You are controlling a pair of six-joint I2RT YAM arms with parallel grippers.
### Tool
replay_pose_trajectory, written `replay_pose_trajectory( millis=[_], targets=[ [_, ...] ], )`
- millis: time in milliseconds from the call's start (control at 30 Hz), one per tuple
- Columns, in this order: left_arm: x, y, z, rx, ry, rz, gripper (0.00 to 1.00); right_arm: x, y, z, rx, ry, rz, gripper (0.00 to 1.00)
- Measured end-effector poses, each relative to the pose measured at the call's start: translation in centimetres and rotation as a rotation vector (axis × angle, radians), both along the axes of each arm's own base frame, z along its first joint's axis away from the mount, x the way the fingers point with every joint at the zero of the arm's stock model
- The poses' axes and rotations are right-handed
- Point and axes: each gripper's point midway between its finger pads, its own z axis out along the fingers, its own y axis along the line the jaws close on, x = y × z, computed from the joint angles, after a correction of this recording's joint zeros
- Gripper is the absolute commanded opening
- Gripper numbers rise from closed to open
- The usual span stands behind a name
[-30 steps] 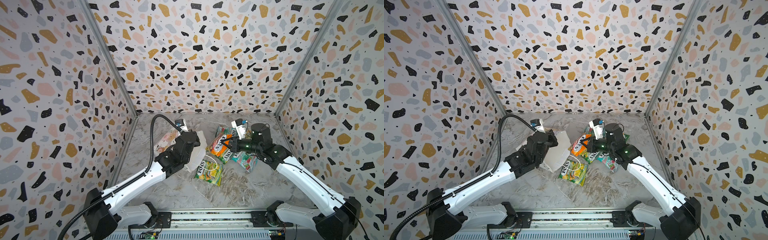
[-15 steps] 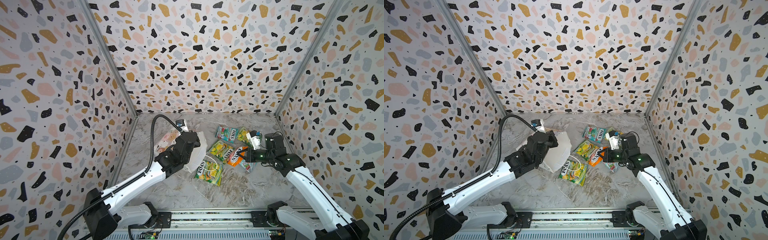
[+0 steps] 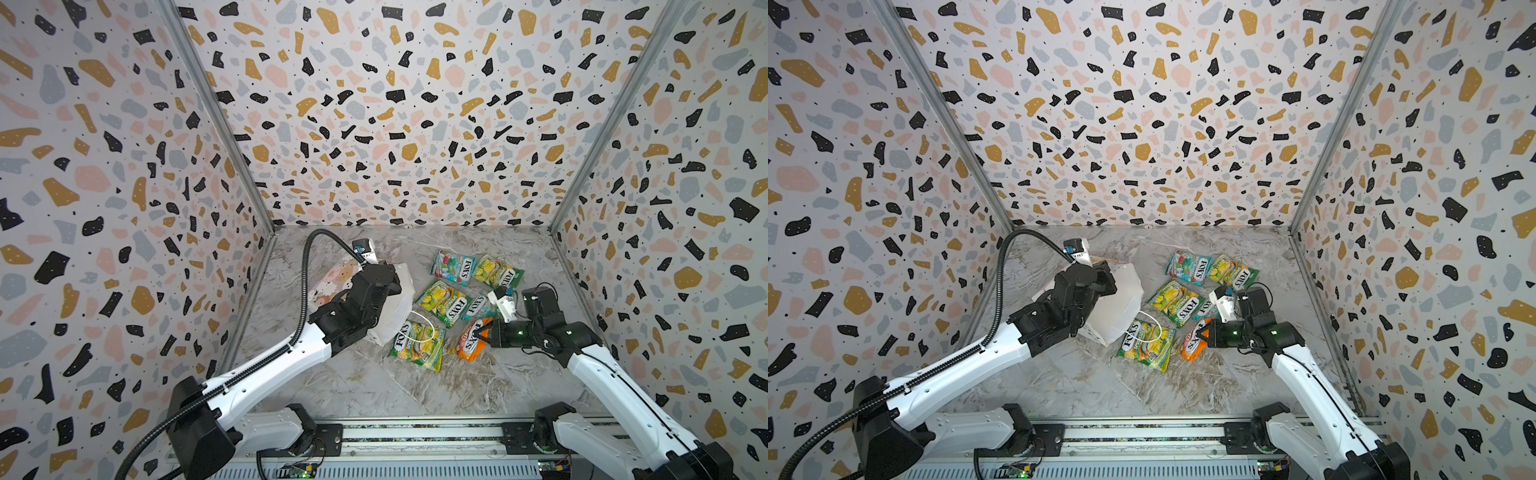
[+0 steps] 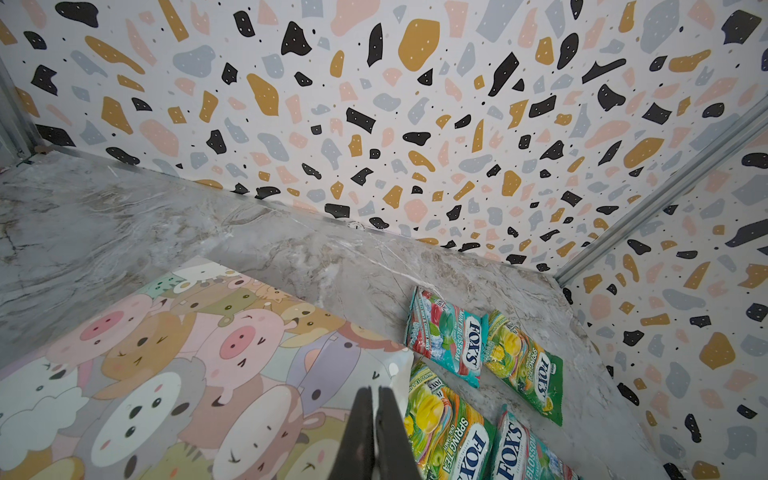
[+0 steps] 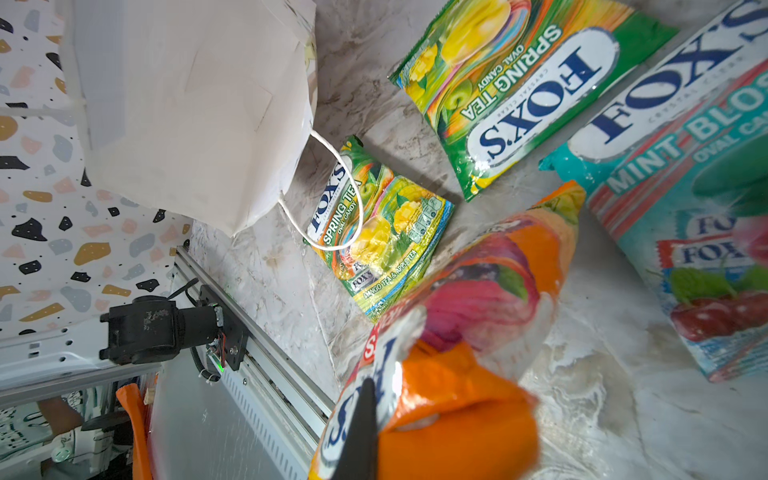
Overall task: Take the snacks out of the paper bag
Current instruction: 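Lower the orange pack onto the table beside the other packs and release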
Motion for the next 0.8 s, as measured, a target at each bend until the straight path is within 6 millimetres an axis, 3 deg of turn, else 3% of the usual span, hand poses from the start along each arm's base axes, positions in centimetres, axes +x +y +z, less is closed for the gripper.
replay_pose_trajectory(
  millis=[533, 633, 800],
  targets=[
    [0.0, 0.0, 0.0, 0.000, 0.001, -0.002, 0.00, -0.1, 0.4, -2.9, 0.005, 0.062, 0.018, 0.00],
    [0.0, 0.0, 0.0, 0.001, 0.002, -0.002, 0.00, 0.0, 0.3, -3.1, -0.003, 0.066, 0.013, 0.09],
    [0.0, 0.0, -0.1, 0.004, 0.004, -0.002, 0.00, 0.2, 0.0, -3.5, -0.035, 0.060, 0.001, 0.34]
  ],
)
